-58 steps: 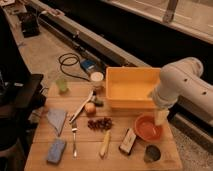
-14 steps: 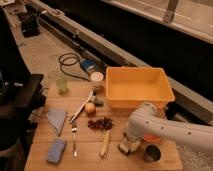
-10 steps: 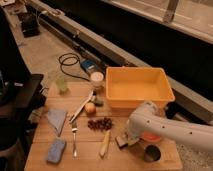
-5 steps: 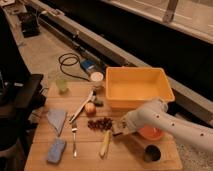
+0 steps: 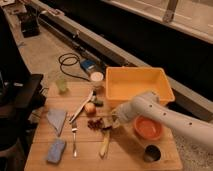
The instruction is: Wipe red bowl with eraser
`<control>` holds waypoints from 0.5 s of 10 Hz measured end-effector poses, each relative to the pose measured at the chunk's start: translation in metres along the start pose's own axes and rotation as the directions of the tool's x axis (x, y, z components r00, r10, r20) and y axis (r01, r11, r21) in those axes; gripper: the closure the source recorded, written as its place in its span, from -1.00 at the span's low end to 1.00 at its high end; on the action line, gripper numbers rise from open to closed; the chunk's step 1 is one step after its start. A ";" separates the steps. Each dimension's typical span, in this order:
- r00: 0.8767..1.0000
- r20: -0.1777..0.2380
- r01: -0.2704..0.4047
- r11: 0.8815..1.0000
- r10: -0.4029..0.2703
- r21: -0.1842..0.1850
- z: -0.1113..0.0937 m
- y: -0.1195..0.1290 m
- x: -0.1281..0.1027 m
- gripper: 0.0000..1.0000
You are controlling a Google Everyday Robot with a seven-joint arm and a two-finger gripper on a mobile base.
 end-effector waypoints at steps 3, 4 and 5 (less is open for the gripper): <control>0.990 -0.129 -0.061 0.998 0.057 -0.027 -0.026 0.010 0.025 1.00; 0.982 -0.167 -0.095 0.995 0.089 -0.029 -0.039 0.018 0.039 1.00; 0.970 -0.205 -0.137 0.990 0.130 -0.025 -0.053 0.029 0.056 1.00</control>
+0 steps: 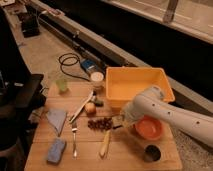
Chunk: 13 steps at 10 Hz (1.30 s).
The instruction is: Wipe red bowl with eraser
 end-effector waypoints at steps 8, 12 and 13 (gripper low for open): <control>0.970 -0.072 -0.230 0.973 0.231 0.017 -0.045 0.043 0.082 1.00; 0.960 -0.058 -0.271 0.962 0.272 0.036 -0.037 0.027 0.098 1.00; 0.957 -0.041 -0.284 0.958 0.286 0.036 -0.032 0.020 0.101 1.00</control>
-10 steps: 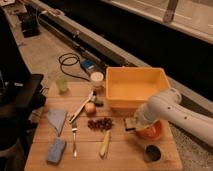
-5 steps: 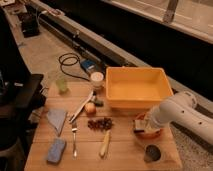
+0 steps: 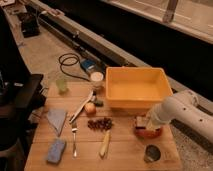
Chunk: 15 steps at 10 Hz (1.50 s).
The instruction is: Wipe red bowl with eraser
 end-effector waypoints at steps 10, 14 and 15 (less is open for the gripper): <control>0.981 0.143 -0.121 0.991 0.127 -0.049 0.034 -0.001 0.021 1.00; 0.981 0.118 -0.146 0.988 0.152 -0.056 0.033 -0.006 0.038 1.00; 0.983 0.105 -0.145 0.988 0.150 -0.053 0.034 -0.011 0.039 1.00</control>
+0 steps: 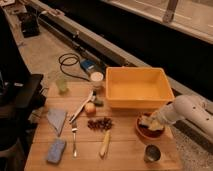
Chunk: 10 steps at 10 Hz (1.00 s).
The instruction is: Wipe red bowl with eraser
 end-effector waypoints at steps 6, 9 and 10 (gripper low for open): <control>0.998 0.029 0.047 0.999 -0.046 -0.026 0.020 0.001 -0.027 1.00; 0.999 0.019 0.040 0.999 -0.039 -0.034 0.018 0.013 -0.026 1.00; 1.000 -0.005 0.027 0.999 -0.028 -0.038 0.014 0.017 -0.021 1.00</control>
